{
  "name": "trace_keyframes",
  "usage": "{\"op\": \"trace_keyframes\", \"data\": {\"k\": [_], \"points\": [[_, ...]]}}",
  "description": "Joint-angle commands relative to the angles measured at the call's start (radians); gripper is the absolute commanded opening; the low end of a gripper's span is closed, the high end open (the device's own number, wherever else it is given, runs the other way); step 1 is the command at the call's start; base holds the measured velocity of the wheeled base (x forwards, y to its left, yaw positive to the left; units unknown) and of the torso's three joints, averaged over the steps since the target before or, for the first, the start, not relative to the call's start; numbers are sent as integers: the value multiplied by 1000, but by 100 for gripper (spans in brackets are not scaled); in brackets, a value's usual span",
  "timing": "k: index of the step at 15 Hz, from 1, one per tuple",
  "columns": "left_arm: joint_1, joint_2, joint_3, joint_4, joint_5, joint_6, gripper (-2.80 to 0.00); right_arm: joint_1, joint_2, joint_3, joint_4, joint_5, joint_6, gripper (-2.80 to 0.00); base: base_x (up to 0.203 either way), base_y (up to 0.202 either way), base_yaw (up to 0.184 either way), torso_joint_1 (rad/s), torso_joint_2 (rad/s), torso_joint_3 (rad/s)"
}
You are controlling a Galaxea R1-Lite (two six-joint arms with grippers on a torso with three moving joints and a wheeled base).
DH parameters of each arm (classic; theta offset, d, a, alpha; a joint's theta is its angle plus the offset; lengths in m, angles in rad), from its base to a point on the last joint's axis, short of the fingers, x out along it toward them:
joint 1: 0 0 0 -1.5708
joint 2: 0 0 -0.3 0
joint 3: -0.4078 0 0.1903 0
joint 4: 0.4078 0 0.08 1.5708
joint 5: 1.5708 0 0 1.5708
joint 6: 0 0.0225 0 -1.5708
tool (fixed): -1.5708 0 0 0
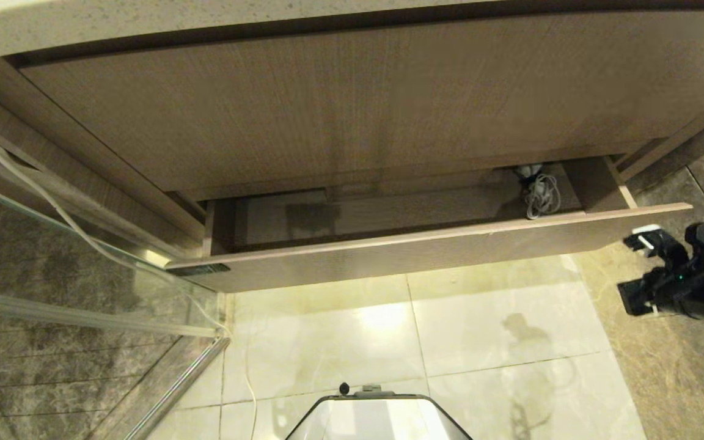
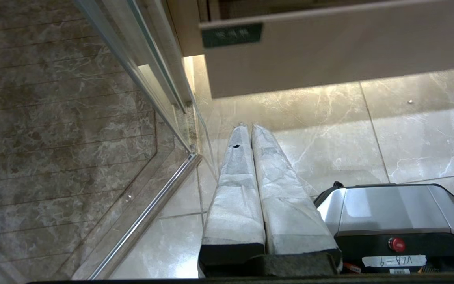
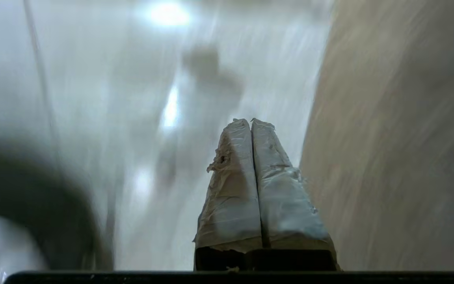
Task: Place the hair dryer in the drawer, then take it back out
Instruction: Close the drawer
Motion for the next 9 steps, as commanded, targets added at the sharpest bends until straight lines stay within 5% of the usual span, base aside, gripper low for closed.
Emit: {"op": "trace_keyframes", "data": {"k": [1,3,9], "points": [[0,0,2,0,0,0,-280,3,59,-213,-176,17,65,-280,0,0,0,0,0,0],[0,0,2,-1,-1,0,-280,4,99,-316,-316,32,129,-280,0,0,0,0,0,0],[0,0,0,-1,0,0,-280,4,-35,-198,-229,41,184,-280,0,0,0,0,0,0]]}}
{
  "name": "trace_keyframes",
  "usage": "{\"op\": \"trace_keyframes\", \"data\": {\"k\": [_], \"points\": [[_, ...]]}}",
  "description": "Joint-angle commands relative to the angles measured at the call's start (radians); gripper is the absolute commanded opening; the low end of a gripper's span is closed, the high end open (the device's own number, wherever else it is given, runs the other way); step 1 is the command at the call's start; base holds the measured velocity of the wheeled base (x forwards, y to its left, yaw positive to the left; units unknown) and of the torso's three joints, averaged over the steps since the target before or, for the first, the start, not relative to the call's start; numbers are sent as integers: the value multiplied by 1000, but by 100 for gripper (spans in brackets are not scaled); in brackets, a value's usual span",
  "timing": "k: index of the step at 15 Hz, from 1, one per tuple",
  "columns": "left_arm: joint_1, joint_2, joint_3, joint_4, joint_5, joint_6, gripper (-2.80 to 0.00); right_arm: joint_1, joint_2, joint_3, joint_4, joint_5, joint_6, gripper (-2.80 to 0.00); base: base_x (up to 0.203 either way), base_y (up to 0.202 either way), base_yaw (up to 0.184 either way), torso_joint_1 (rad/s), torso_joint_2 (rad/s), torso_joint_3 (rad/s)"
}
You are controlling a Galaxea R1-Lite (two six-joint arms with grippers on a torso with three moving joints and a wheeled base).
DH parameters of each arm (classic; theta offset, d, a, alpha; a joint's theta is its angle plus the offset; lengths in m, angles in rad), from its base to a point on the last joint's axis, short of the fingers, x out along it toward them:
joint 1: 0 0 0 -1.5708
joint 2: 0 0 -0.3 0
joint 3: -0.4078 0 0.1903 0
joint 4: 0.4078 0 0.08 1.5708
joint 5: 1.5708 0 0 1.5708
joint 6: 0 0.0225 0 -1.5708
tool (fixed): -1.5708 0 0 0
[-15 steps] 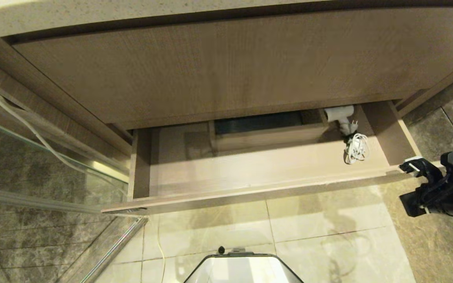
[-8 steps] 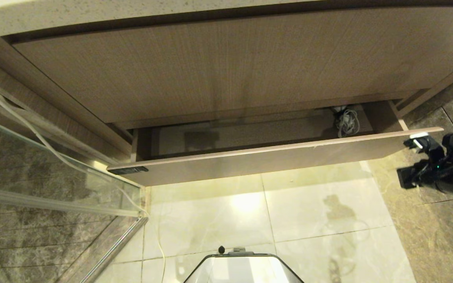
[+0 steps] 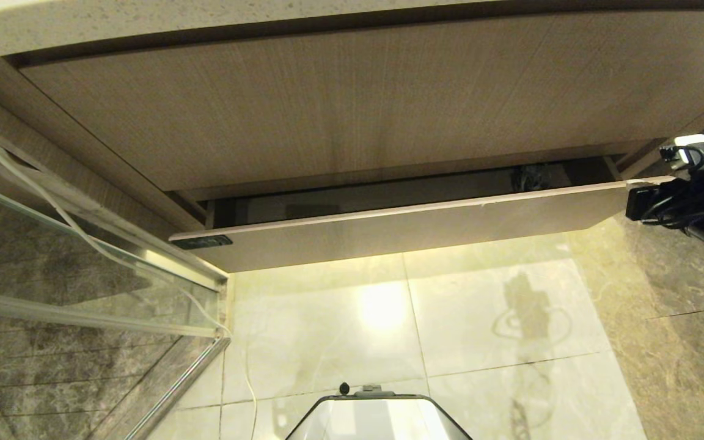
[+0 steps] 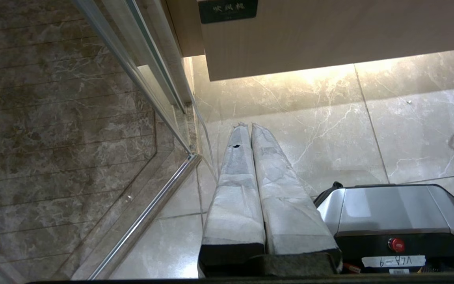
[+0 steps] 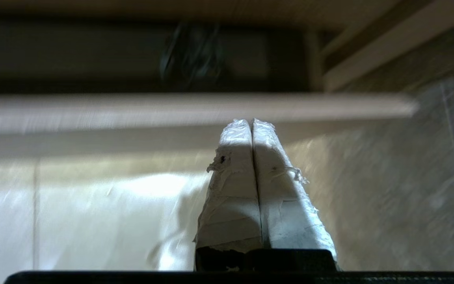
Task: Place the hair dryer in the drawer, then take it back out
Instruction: Close the drawer
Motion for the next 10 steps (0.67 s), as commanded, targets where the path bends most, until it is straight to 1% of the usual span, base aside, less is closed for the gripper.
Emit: {"op": "trace_keyframes", "data": {"k": [1,3,4,5,6,8,10], "points": [[0,0,0,0,0,0,-280,-2,-51,52,67,3,-9,-280,0,0,0,0,0,0],[0,0,0,0,0,0,-280,-3,-54,55,73,2,-15,-280,0,0,0,0,0,0],[0,0,0,0,0,0,-280,-8,-70,72,152,1,-47,-280,0,0,0,0,0,0],[0,0,0,0,0,0,-280,-13,-83,87,271,-1,-82,-280,0,0,0,0,0,0],[0,0,0,0,0,0,-280,-18,-96,102,324,-3,-114,-280,0,0,0,0,0,0],[0,0,0,2,0,0,-280,-18,-76,84,322,-3,-125,-280,0,0,0,0,0,0],[0,0,0,2,0,0,-280,-16,8,36,317,-3,-144,-280,0,0,0,0,0,0]]}}
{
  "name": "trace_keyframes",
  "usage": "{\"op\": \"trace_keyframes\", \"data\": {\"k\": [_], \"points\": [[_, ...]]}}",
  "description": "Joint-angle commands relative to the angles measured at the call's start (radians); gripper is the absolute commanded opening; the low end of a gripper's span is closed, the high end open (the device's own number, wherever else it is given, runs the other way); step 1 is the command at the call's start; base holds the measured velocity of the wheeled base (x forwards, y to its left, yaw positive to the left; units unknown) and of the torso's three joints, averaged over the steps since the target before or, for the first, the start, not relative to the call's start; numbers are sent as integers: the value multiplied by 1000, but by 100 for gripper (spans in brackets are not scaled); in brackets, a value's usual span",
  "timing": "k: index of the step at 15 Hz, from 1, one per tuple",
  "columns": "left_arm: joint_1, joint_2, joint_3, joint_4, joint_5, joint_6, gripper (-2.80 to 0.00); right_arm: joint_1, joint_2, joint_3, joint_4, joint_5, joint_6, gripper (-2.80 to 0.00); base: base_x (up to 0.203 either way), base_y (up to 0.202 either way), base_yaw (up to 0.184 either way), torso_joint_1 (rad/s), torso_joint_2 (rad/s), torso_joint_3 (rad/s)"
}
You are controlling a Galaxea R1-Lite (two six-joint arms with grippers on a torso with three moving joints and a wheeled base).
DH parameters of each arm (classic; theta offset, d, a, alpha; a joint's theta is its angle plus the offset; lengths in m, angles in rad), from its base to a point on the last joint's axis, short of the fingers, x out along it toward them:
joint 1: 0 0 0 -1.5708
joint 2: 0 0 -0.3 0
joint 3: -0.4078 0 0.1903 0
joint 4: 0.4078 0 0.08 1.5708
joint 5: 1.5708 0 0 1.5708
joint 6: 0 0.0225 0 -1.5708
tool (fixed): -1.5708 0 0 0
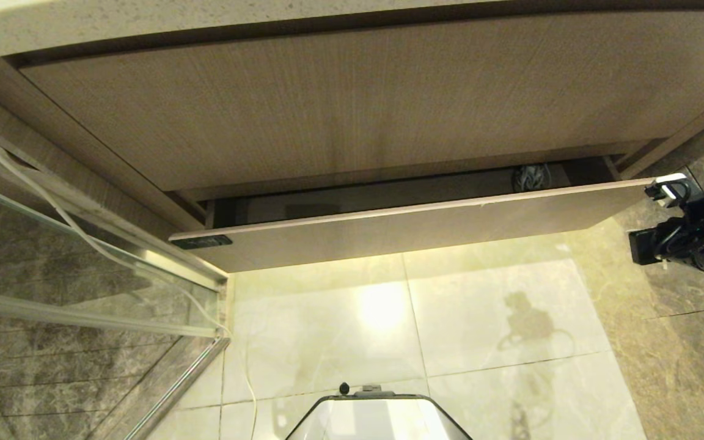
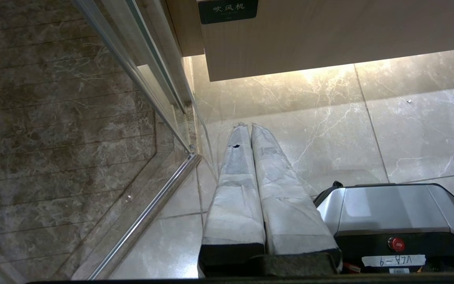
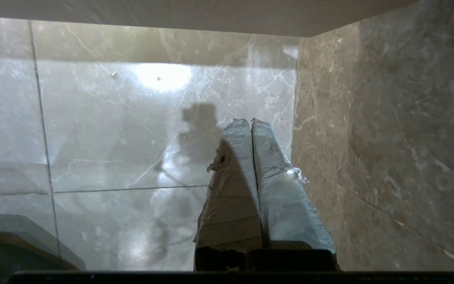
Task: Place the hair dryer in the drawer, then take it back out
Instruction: Close the drawer
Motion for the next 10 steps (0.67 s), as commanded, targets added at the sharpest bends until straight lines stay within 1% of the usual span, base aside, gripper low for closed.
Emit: {"op": "trace_keyframes", "data": {"k": [1,4,5,8,10], "points": [[0,0,0,0,0,-1,-280,1,65,-35,-5,1,-12,-280,0,0,0,0,0,0],[0,0,0,-1,0,-1,-280,1,68,-39,-11,1,-13,-280,0,0,0,0,0,0],[0,0,0,-1,0,-1,-280,2,102,-81,-27,1,-13,-280,0,0,0,0,0,0],[0,0,0,-1,0,-1,-280,3,313,-320,-93,1,-14,-280,0,0,0,0,0,0],[0,0,0,-1,0,-1,-280,4,357,-375,-154,2,-14,-280,0,0,0,0,0,0]]}}
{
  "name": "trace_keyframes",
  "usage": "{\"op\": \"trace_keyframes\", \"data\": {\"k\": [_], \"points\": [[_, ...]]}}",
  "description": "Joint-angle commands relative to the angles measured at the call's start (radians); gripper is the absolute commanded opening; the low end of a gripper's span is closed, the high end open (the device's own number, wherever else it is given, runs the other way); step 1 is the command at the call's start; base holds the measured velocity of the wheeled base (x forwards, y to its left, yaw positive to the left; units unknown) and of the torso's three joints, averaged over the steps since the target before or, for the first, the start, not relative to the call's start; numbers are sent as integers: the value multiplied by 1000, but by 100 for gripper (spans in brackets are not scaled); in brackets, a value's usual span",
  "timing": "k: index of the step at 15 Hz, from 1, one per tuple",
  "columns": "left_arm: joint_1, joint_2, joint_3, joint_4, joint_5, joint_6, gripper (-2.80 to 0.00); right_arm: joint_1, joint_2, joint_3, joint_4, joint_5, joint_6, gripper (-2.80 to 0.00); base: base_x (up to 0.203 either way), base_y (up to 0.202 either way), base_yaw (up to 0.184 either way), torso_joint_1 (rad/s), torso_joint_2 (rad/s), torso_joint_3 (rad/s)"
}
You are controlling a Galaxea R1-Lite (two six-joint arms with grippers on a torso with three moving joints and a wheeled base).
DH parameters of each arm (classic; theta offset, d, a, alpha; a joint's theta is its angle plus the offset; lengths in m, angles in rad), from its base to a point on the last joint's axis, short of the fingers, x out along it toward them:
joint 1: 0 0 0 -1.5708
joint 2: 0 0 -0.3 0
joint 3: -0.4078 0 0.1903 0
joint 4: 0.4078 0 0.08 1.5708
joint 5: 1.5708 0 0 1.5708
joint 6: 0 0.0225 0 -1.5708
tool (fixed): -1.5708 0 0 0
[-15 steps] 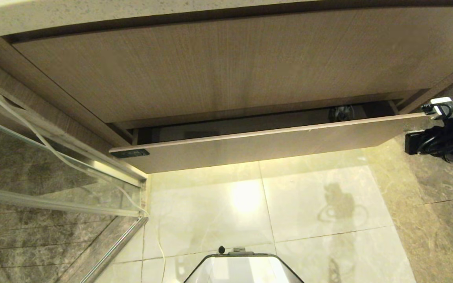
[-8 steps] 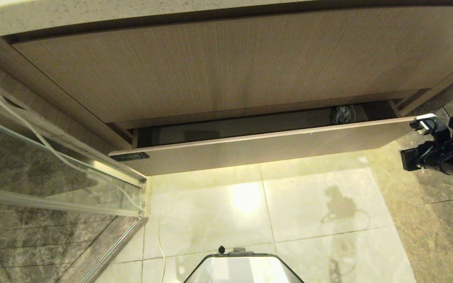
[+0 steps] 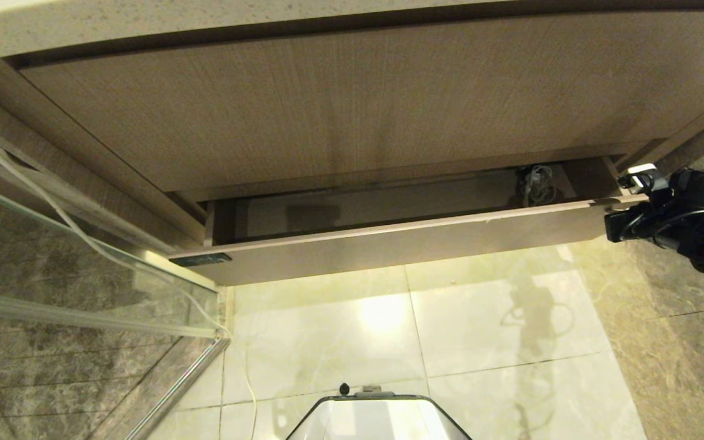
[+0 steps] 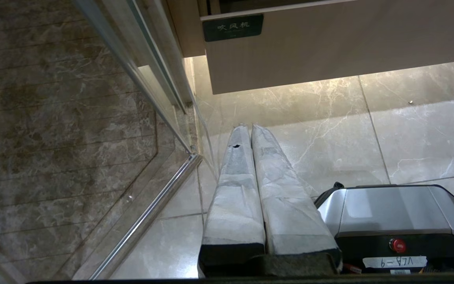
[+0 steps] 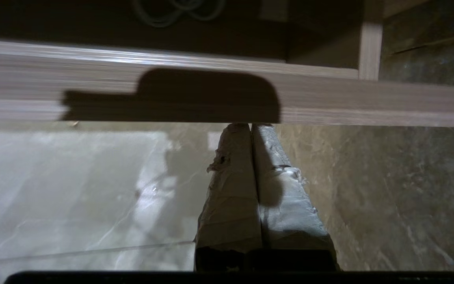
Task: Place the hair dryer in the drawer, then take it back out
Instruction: Close the drawer
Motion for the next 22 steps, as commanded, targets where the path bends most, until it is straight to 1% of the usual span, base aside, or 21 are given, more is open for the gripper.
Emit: {"op": "trace_keyframes", "data": {"k": [1,6,7,9,10,13,14,18,21,22], "points": [[-1,0,1,0,0,0,-280,2,112,-81,-127,6,-1,-280,0,0,0,0,0,0],[-1,0,1,0,0,0,-280,2,116,-86,-137,7,-1,-280,0,0,0,0,0,0],[-1,0,2,0,0,0,-280,2,126,-95,-175,10,3,-280,0,0,0,0,0,0],[-1,0,2,1,0,0,-280,2,165,-136,-407,19,9,-280,0,0,0,0,0,0],[-1,0,2,1,0,0,-280,2,185,-163,-447,24,11,-280,0,0,0,0,0,0],[-1,0,1,0,0,0,-280,3,215,-201,-445,24,16,-280,0,0,0,0,0,0],[-1,0,1,0,0,0,-280,3,229,-242,-445,24,20,-280,0,0,0,0,0,0],[-1,0,1,0,-2,0,-280,4,245,-263,-447,24,21,-280,0,0,0,0,0,0],[-1,0,1,0,0,0,-280,4,333,-346,-453,24,14,-280,0,0,0,0,0,0],[-1,0,1,0,0,0,-280,4,336,-350,-453,24,13,-280,0,0,0,0,0,0]]}}
